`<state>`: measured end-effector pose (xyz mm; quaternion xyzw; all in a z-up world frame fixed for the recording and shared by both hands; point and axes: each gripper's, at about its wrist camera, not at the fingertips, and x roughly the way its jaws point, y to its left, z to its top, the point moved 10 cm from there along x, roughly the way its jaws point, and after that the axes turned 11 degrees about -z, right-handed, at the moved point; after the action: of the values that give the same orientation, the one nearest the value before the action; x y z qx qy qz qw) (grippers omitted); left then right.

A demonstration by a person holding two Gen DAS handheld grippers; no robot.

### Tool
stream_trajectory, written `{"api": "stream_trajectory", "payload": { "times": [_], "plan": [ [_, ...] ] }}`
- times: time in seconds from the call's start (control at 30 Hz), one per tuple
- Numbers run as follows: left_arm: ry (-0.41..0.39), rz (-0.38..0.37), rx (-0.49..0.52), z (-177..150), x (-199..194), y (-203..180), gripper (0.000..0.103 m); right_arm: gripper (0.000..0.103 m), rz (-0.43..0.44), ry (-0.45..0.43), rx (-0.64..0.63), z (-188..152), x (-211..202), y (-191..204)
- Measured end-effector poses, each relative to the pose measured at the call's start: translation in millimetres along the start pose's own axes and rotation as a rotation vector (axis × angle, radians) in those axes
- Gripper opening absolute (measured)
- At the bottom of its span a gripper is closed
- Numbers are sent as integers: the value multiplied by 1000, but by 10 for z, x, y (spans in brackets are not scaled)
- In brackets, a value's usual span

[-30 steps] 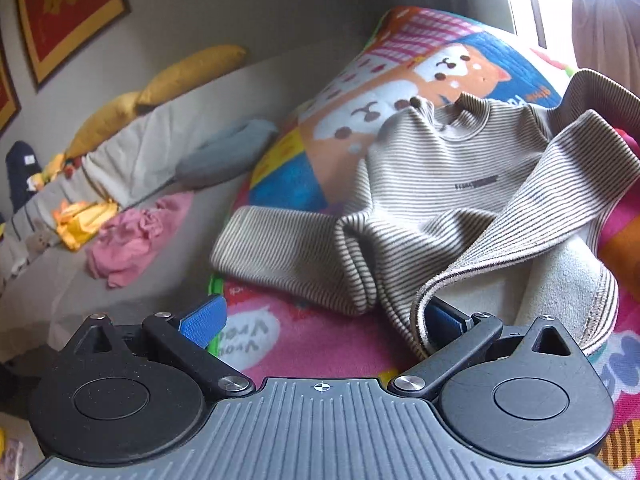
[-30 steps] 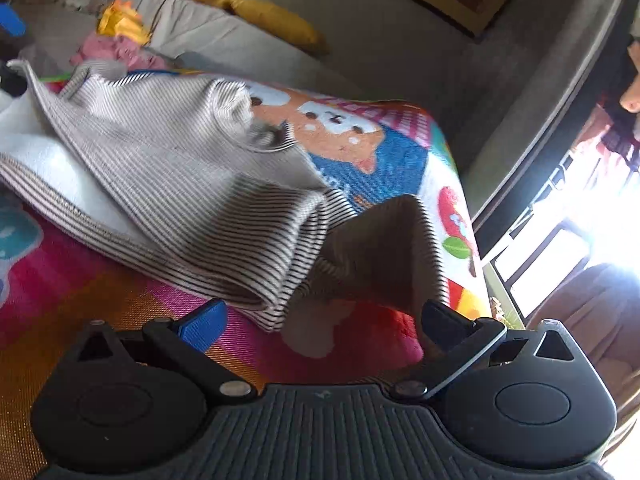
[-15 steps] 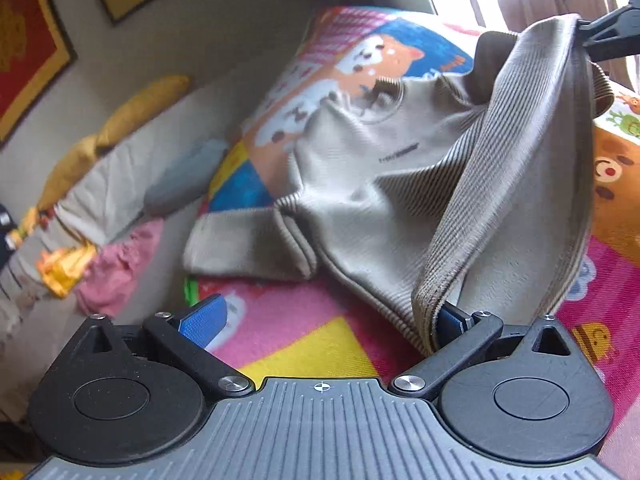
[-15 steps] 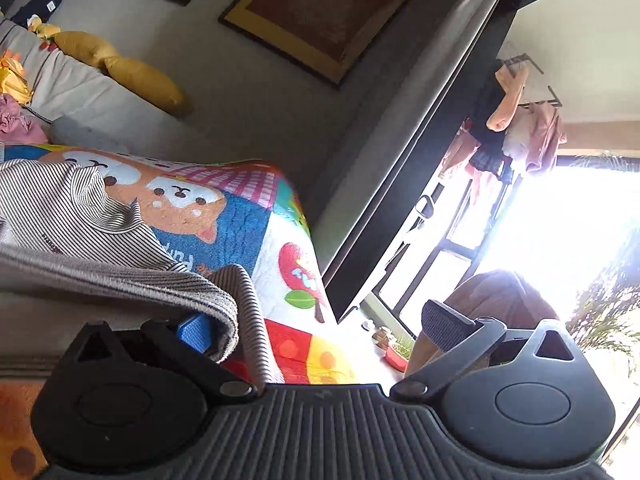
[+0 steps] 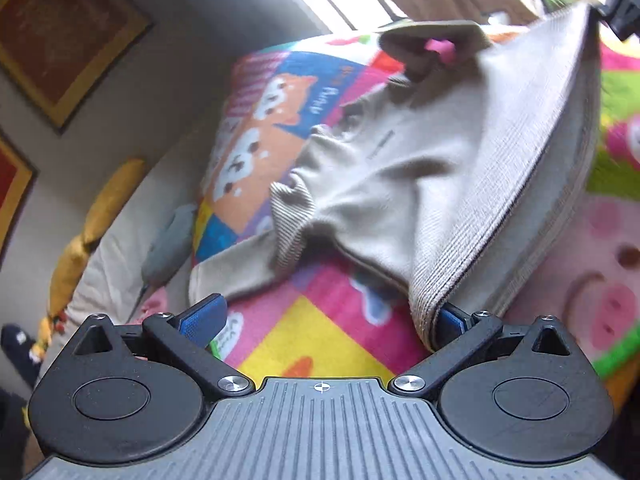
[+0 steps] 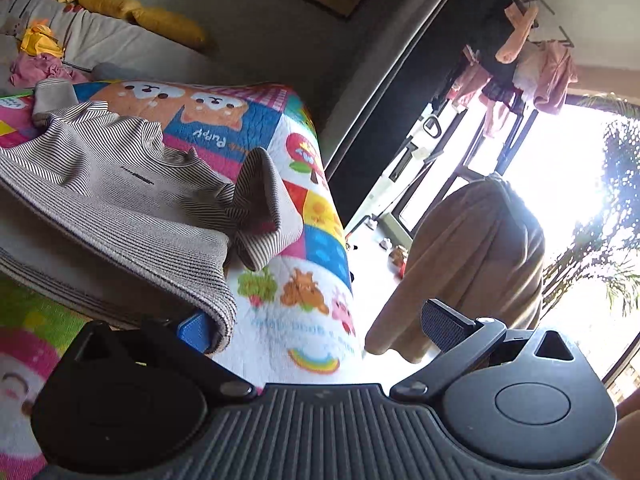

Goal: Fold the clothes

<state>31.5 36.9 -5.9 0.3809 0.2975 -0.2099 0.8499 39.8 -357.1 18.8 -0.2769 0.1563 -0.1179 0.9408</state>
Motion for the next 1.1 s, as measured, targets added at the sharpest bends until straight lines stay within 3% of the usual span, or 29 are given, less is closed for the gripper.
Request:
{"api": "stream_trajectory", "payload": {
  "times": [0.1,0.2,0.27,0.33,0.43,0.53,0.63,0.8,0.9,0.97,1.03,1.1],
  "plan": [
    [13,-41,44,-102,-133,-245,103,103,25,47,33,-181,-228,-85],
    [18,-115,54,-215,-220,-417,103,103,150,89,-10,-350,-448,-16],
    [26,-209,61,-312,-236,-543,103,103,295,99,-85,-461,-614,98],
    [38,-269,45,-383,-235,-590,103,103,389,76,-101,-416,-738,90],
    [6,-300,-57,-330,-246,-420,103,103,451,-12,-23,-44,-780,-115],
    [-86,-312,-269,-97,-184,-71,103,103,346,-26,66,311,-390,-306],
    [-174,-349,-497,197,16,197,103,103,153,-8,15,485,270,-265],
    [-231,-443,-683,593,449,329,103,103,149,130,37,576,1204,206],
    [-248,-512,-717,723,589,283,103,103,114,209,-134,457,1669,499],
    [-239,-534,-709,761,679,193,103,103,-33,197,-367,317,1911,440],
    [-220,-546,-706,738,774,101,103,103,-286,128,-565,268,2093,47],
    [-196,-575,-724,683,881,4,103,103,-515,168,-566,174,2219,-606]
  ]
}}
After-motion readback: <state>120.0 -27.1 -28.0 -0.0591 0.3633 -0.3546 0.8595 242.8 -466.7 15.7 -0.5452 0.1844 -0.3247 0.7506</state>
